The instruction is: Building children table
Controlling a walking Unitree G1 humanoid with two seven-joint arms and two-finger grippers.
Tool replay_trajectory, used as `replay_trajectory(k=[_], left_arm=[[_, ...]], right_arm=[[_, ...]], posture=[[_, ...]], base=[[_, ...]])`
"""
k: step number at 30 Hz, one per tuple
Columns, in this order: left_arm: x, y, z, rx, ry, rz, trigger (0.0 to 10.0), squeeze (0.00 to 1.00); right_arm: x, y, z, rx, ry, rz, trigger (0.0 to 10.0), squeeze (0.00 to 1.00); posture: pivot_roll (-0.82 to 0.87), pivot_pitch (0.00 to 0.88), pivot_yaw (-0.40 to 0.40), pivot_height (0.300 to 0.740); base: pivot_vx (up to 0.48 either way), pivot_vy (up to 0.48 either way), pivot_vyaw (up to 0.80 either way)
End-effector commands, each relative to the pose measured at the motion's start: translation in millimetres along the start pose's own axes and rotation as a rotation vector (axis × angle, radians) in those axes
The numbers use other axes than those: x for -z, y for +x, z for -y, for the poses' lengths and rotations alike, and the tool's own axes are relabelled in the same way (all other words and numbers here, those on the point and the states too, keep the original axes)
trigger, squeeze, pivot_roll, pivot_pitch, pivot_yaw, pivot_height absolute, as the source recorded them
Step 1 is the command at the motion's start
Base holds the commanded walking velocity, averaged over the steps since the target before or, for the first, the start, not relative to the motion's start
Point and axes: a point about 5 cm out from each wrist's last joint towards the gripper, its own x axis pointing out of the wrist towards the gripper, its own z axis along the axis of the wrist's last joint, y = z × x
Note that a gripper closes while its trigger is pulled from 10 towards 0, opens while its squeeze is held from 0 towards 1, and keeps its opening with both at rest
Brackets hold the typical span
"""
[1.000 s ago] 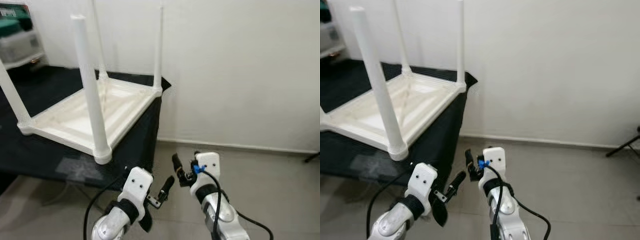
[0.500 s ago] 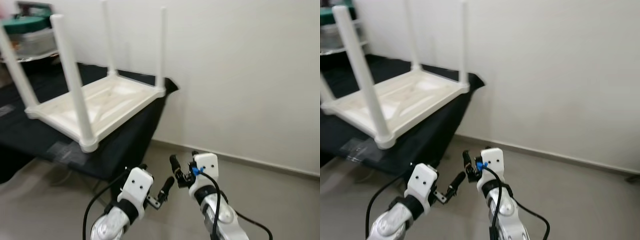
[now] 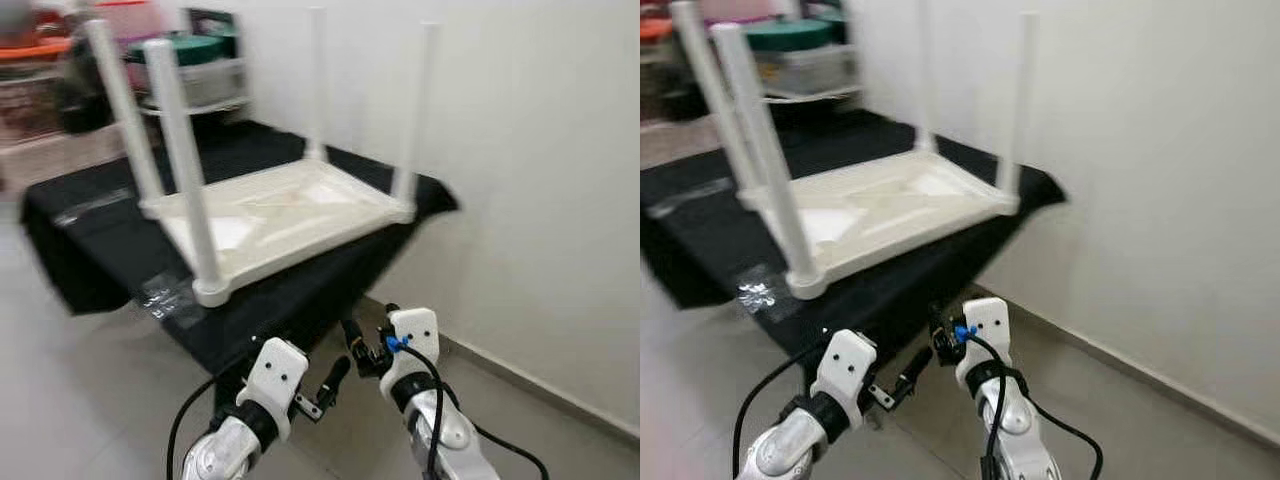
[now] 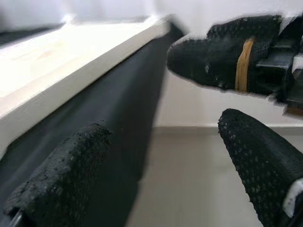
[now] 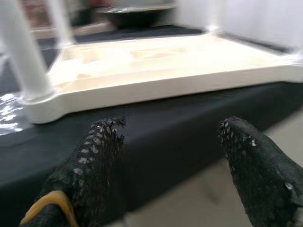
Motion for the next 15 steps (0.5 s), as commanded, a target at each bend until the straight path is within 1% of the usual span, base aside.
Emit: replay_trajectory(k=[1,15], left_arm=[[-0.9,1.6,1.6,0.007,0.001,0.002,10.0,0.00],[0.3,2.9,1.8,0.007,0.002,-0.001,10.0,0.00]], right_arm=[[0.4,-1.9,2.1,0.006,-0.012,0.001,10.0,0.00],[0.7,-1.0,2.1,-0.001,-0.014,0.002,10.0,0.00]], posture=[[0.06,0.000,-0.064,0.740],[0.06,0.000,-0.067,0.740]], base=[[0.375,-0.296,0.80],[0.379,-0.290,0.80]])
